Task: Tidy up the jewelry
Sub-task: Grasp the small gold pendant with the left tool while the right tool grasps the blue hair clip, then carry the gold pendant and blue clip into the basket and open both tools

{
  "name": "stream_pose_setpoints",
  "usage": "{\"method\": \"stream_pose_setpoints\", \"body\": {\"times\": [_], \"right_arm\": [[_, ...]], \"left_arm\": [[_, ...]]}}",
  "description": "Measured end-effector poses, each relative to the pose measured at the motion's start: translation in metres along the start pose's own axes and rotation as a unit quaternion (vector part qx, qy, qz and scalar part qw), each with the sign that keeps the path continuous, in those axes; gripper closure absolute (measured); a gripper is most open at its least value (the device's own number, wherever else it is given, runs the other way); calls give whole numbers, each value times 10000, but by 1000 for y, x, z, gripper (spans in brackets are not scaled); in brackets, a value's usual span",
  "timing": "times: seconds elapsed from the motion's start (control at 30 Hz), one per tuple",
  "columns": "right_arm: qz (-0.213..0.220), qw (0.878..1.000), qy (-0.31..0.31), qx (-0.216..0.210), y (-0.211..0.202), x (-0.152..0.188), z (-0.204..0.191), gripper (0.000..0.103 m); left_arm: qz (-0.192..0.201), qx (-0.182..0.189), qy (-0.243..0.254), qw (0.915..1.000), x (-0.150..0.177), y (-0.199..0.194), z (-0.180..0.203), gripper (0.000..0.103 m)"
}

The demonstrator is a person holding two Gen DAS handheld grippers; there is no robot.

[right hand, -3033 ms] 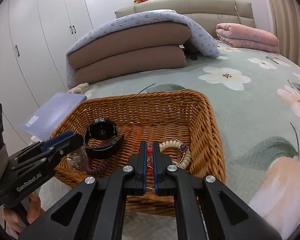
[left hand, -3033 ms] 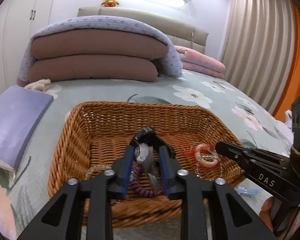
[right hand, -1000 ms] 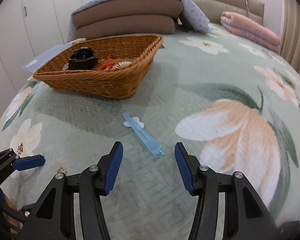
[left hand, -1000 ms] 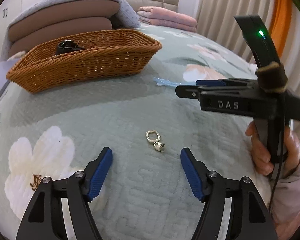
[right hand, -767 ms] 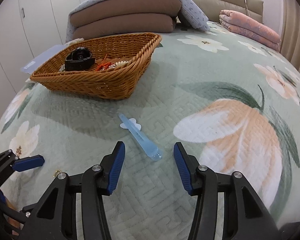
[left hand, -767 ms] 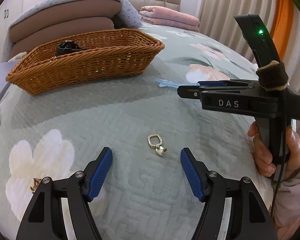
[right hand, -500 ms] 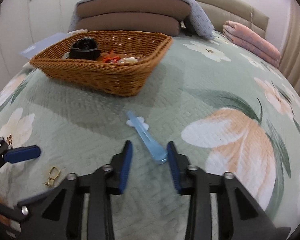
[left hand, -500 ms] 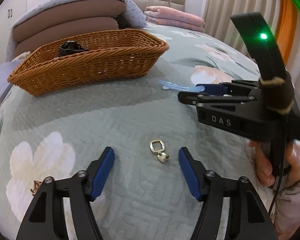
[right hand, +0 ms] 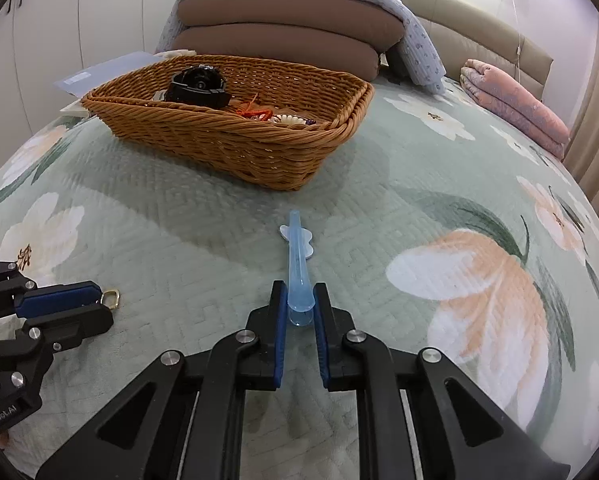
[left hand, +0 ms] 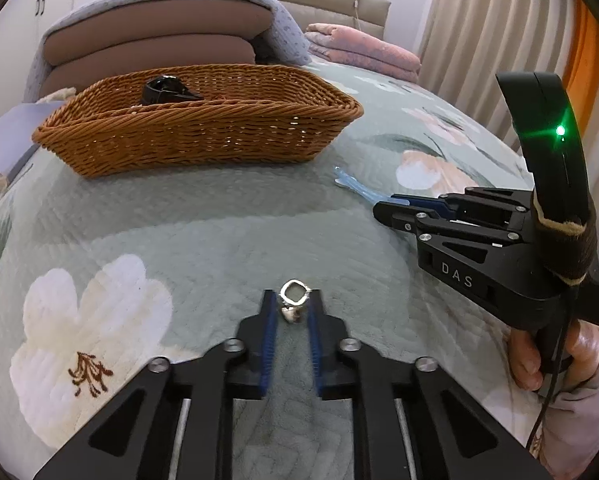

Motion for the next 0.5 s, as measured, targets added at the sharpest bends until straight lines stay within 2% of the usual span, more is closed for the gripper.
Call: {"method": "stream_pose_setpoints", "body": {"times": [0.1, 0.2, 0.33, 0.5], "right_arm": [[121, 9999, -11, -91, -6, 0, -1, 86], [430, 9988, -133, -215, -21, 3, -5, 86], [907, 9935, -425, -532, -42, 6, -20, 86], [1191, 9883, -680, -667, -56, 7, -37, 87]], "left_arm": [[40, 46, -33, 10000, 0, -1, -1, 91], [104, 126, -76, 9998, 2, -4, -4, 91], [338, 386, -130, 9986, 5, -15, -9, 91], [647, 543, -152, 9963, 6, -27, -9, 91]]}}
Point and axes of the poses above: each gripper's, at about its wrist camera, not at the fingertips, and y roughly the way its jaws point, z to its right, x to its underside, the point moved 4 cm from there along y, roughly the way its jaws point, and after that the axes turned 13 degrees about -z, right-handed, at the moved point
